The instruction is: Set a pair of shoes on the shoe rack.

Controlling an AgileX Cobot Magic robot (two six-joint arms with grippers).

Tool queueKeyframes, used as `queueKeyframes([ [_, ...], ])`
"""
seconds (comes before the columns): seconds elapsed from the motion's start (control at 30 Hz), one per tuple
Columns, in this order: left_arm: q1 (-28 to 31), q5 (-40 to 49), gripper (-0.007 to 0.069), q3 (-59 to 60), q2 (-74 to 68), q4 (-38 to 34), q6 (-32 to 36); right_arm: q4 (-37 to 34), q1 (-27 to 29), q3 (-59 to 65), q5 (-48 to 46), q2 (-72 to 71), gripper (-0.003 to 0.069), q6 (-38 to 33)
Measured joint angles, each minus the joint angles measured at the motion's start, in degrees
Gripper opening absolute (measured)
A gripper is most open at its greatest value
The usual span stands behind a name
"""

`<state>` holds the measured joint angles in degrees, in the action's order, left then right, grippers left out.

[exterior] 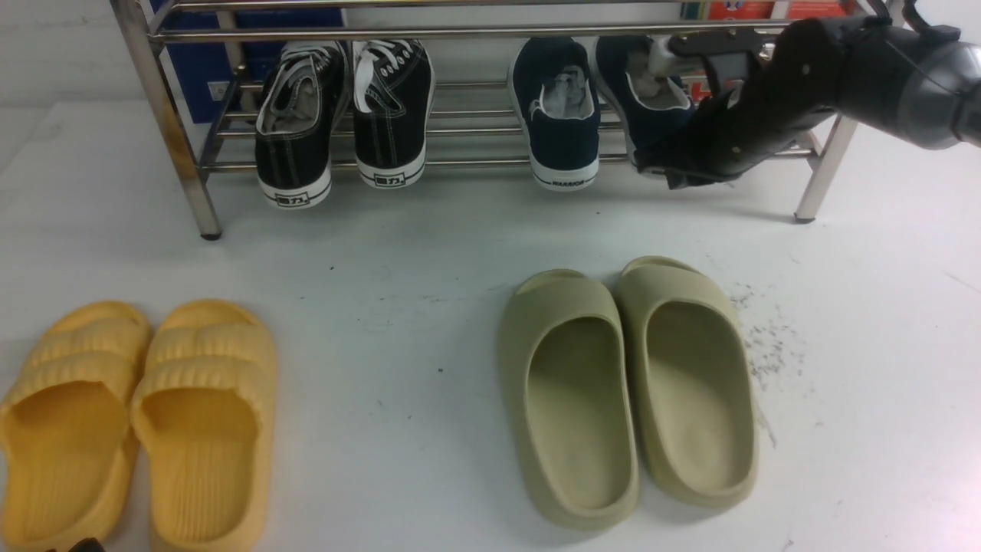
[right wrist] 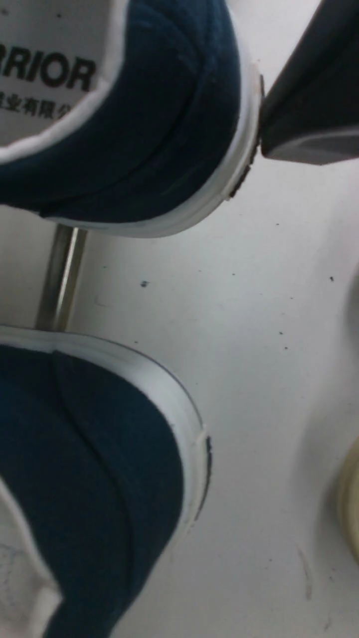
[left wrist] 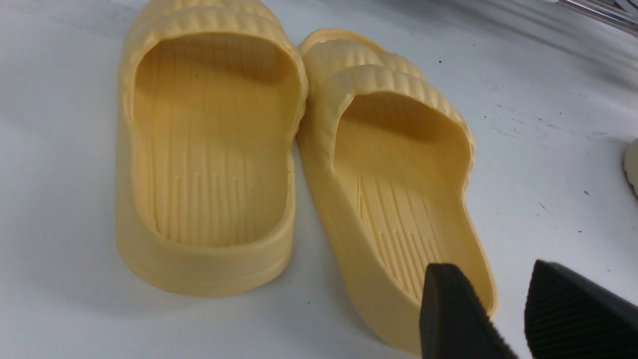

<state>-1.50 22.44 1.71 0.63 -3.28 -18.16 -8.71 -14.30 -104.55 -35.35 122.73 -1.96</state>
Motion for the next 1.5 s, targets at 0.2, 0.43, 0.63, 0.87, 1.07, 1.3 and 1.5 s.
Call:
queueKeyframes([
  [0.2, 0.0, 0.0, 0.0239, 0.0, 0.0, 0.0, 0.0, -0.16, 0.0, 0.07, 1.14, 0.06, 0.0023, 0.1],
  [0.43, 0.0, 0.0, 0.0239, 0.0, 0.0, 0.0, 0.0, -1.53, 0.0, 0.07, -11.56, -0.7, 0.0028, 0.04],
  [0.63, 0.0, 0.0, 0.0239, 0.0, 0.0, 0.0, 0.0, -1.98, 0.0, 0.07, -28.15, -8.98, 0.003, -1.21],
  [0.87, 0.0, 0.0, 0.0239, 0.0, 0.0, 0.0, 0.0, -2.12, 0.0, 7.08, -35.06, -26.99, 0.0032, -0.84],
  [1.07, 0.0, 0.0, 0.0239, 0.0, 0.0, 0.0, 0.0, -1.93, 0.0, 17.79, -36.39, -41.29, 0.0036, 1.96],
  [1.3, 0.0, 0.0, 0.0239, 0.0, 0.0, 0.0, 0.0, -2.12, 0.0, 19.06, -36.65, -48.23, 0.0045, 1.96],
  [1.5, 0.0, 0.0, 0.0239, 0.0, 0.0, 0.0, 0.0, -0.95, 0.06, 20.49, -36.43, -51.5, 0.0025, -1.99],
])
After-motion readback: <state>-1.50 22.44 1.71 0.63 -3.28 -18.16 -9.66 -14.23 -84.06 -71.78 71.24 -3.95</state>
